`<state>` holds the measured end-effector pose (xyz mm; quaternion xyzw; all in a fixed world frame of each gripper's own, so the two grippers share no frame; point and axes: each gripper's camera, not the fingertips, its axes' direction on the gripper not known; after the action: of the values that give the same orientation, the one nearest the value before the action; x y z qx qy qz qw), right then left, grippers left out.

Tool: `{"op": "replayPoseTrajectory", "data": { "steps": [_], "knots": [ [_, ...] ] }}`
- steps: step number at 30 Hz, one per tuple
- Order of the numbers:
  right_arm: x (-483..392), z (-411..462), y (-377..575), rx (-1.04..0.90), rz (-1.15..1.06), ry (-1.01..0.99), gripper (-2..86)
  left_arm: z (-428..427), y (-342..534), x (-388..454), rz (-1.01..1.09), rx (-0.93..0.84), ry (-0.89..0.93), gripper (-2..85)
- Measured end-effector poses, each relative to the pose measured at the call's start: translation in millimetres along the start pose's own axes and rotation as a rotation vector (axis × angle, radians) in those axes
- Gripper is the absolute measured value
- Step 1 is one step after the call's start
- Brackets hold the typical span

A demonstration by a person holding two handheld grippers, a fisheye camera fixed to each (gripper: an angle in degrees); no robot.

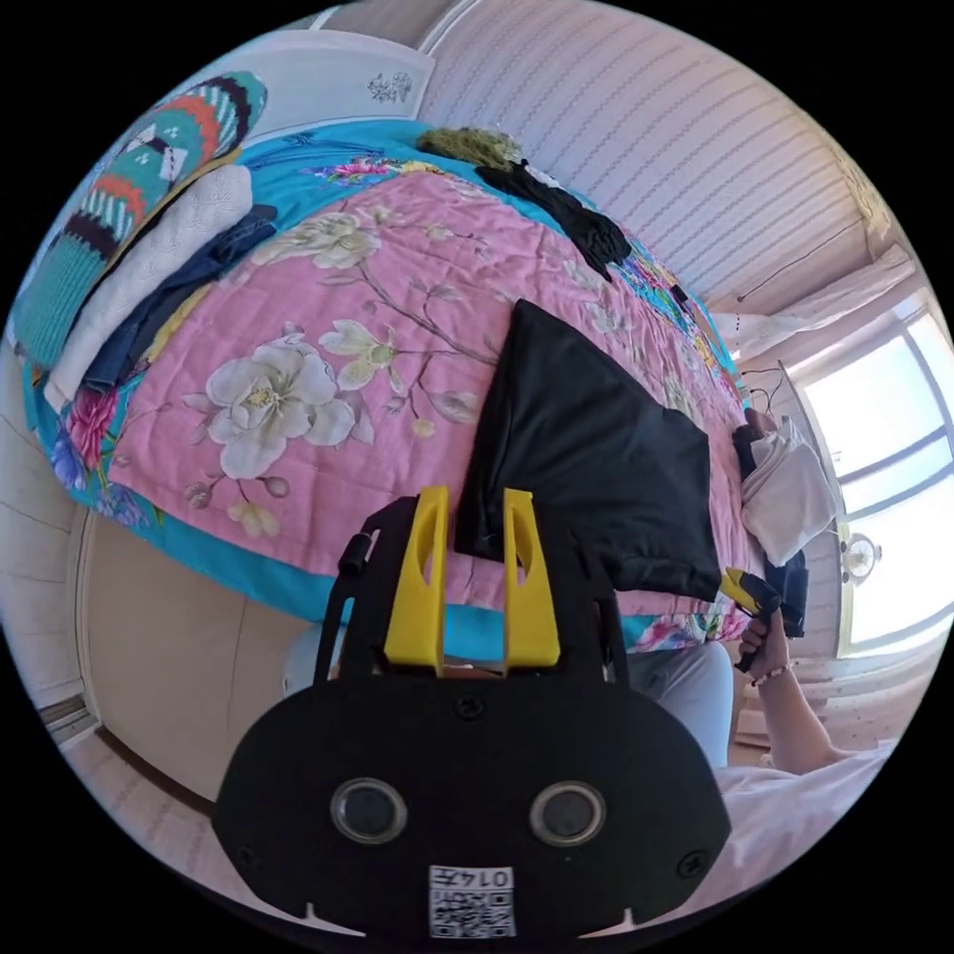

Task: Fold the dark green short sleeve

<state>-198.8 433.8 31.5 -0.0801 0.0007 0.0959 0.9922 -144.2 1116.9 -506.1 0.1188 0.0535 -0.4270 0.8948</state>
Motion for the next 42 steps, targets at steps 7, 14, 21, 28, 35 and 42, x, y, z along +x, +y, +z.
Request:
{"op": "replayPoseTrajectory", "data": {
  "steps": [7,14,21,28,35,42],
  "knots": [
    [-19,23,-11,-0.052,0.027,0.021,3.0,10,8,32,0.125,-0.091,-0.021,1.2],
    [-46,6,-10,-0.209,-0.016,-0.084,0.9,-17,29,43,0.172,-0.128,0.095,-0.8],
    [-57,27,-8,-0.226,0.034,0.012,1.1,-1,55,46,0.045,-0.159,-0.037,1.8],
    [-144,10,-2,-0.108,-0.257,0.394,0.1,-34,99,147,0.376,0.005,-0.079,-0.6],
    [-294,127,-90,-0.207,-0.671,0.479,-0.3,38,131,283,0.621,-0.033,0.057,-1.0],
    [-343,225,-173,-0.291,-0.659,0.654,-0.4,102,157,327,0.660,-0.107,-0.054,-1.0]
  ]
}}
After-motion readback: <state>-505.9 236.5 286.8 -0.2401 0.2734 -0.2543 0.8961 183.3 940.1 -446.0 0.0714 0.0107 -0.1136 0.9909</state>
